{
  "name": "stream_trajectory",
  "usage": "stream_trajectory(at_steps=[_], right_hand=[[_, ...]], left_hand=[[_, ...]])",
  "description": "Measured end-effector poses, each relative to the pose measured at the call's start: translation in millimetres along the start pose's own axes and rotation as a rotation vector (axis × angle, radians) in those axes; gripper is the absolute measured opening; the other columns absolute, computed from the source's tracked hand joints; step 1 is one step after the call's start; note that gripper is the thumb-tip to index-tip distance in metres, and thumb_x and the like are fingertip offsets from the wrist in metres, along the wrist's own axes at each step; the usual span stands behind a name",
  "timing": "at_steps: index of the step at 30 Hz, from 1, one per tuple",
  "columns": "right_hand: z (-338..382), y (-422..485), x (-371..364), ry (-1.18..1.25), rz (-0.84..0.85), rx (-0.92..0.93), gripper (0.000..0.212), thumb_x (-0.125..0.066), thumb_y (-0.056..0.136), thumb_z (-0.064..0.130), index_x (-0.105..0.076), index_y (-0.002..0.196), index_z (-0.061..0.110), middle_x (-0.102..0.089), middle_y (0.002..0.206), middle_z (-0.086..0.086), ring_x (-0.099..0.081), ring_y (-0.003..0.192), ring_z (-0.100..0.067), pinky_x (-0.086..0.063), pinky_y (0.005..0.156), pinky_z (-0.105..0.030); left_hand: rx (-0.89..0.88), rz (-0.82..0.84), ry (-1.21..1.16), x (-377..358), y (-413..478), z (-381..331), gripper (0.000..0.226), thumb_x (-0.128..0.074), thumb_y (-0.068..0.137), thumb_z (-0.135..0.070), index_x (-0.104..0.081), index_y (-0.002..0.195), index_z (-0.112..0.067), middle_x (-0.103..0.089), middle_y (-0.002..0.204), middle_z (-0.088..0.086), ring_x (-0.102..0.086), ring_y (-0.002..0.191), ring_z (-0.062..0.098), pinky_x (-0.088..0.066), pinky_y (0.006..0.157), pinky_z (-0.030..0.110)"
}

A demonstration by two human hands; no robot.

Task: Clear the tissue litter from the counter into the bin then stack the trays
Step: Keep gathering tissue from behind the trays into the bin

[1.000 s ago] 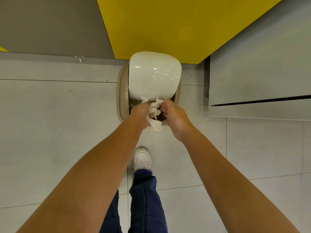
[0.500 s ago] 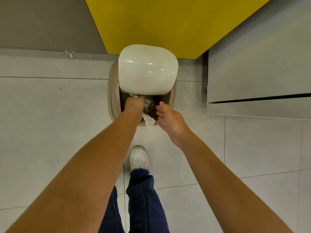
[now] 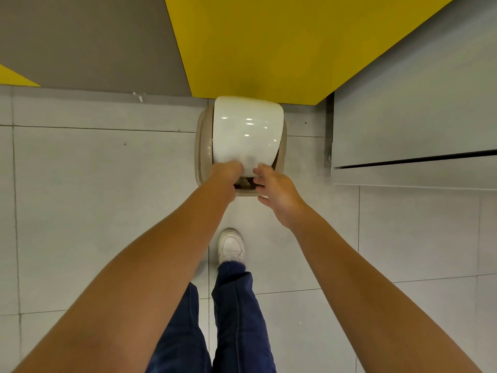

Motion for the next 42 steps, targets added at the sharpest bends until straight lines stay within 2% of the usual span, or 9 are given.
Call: stream_trajectory(at_steps=[4, 10, 13, 16, 19, 25, 28, 34, 42], right_hand=[[22, -39, -4, -0.046, -0.004, 0.043, 0.041, -0.040, 0.097, 0.036, -0.054, 0.127, 0.013, -0.055, 0.124, -0.006, -0.052, 0.112, -0.021, -0.042, 0.093, -0.031], [66, -114, 0, -0.155, -0.030, 0.143, 0.038, -0.043, 0.095, 0.035, -0.057, 0.120, 0.011, -0.059, 0.120, -0.010, -0.054, 0.113, -0.027, -0.042, 0.103, -0.044], [89, -157, 2, -0.236, -0.057, 0.227, 0.036, -0.043, 0.095, 0.030, -0.058, 0.114, 0.003, -0.059, 0.120, -0.018, -0.054, 0.110, -0.030, -0.043, 0.099, -0.043], [111, -198, 2, -0.332, -0.085, 0.322, 0.044, -0.042, 0.096, 0.027, -0.053, 0.117, -0.010, -0.057, 0.120, -0.025, -0.053, 0.093, -0.028, -0.042, 0.097, -0.045], [128, -237, -1, -0.396, -0.088, 0.381, 0.040, -0.042, 0.096, 0.030, -0.057, 0.115, -0.002, -0.060, 0.119, -0.020, -0.049, 0.091, -0.020, -0.043, 0.088, -0.037], [167, -315, -15, -0.514, -0.109, 0.564, 0.042, -0.040, 0.098, 0.026, -0.054, 0.117, -0.008, -0.056, 0.127, -0.020, -0.051, 0.117, -0.034, -0.042, 0.091, -0.036], [192, -349, -30, -0.530, -0.129, 0.667, 0.032, -0.043, 0.097, 0.028, -0.060, 0.116, 0.009, -0.061, 0.121, -0.007, -0.053, 0.102, -0.018, -0.036, 0.078, -0.024], [246, -414, -70, -0.506, -0.206, 0.892, 0.027, -0.046, 0.096, 0.026, -0.062, 0.112, 0.012, -0.059, 0.104, 0.003, -0.050, 0.096, -0.009, -0.034, 0.078, -0.020], [313, -465, -138, -0.476, -0.253, 1.094, 0.025, -0.050, 0.091, 0.028, -0.068, 0.100, 0.014, -0.068, 0.101, 0.003, -0.058, 0.094, -0.012, -0.043, 0.082, -0.025]], left_hand=[[-0.032, 0.037, 0.043, 17, -53, -8, 0.038, -0.059, 0.086, -0.009, -0.047, 0.122, -0.004, -0.046, 0.105, 0.013, -0.046, 0.094, 0.024, -0.043, 0.080, 0.029], [-0.219, -0.018, 0.152, 43, -137, -36, 0.039, -0.060, 0.085, -0.010, -0.051, 0.122, -0.001, -0.053, 0.110, 0.011, -0.055, 0.104, 0.029, -0.047, 0.085, 0.033], [-0.339, -0.037, 0.231, 55, -181, -50, 0.028, -0.056, 0.086, -0.011, -0.059, 0.112, -0.001, -0.053, 0.101, 0.010, -0.053, 0.083, 0.024, -0.044, 0.071, 0.029], [-0.439, -0.056, 0.267, 74, -226, -58, 0.040, -0.055, 0.087, -0.014, -0.057, 0.126, -0.008, -0.057, 0.126, 0.006, -0.054, 0.112, 0.026, -0.045, 0.095, 0.033], [-0.522, -0.077, 0.254, 99, -269, -65, 0.039, -0.055, 0.087, -0.015, -0.057, 0.126, -0.011, -0.057, 0.129, 0.003, -0.051, 0.121, 0.024, -0.041, 0.095, 0.028], [-0.714, -0.147, 0.261, 155, -350, -82, 0.039, -0.057, 0.086, -0.019, -0.057, 0.125, -0.016, -0.060, 0.123, 0.002, -0.056, 0.111, 0.020, -0.042, 0.089, 0.026], [-0.842, -0.193, 0.274, 186, -389, -99, 0.037, -0.058, 0.085, -0.021, -0.058, 0.122, -0.019, -0.061, 0.118, 0.001, -0.059, 0.106, 0.019, -0.047, 0.092, 0.030], [-1.020, -0.303, 0.330, 251, -450, -131, 0.037, -0.061, 0.083, -0.026, -0.059, 0.120, -0.024, -0.062, 0.117, -0.003, -0.058, 0.107, 0.014, -0.043, 0.089, 0.024], [-1.178, -0.394, 0.370, 334, -489, -171, 0.038, -0.060, 0.082, -0.029, -0.059, 0.120, -0.024, -0.061, 0.124, -0.005, -0.056, 0.114, 0.012, -0.035, 0.085, 0.017]])
Point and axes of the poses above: each hand's wrist, its own y-axis towards the middle knuckle, its own x-axis out of the back of the hand, z = x × y, the point moved 3 cm from there along y, towards the middle knuckle
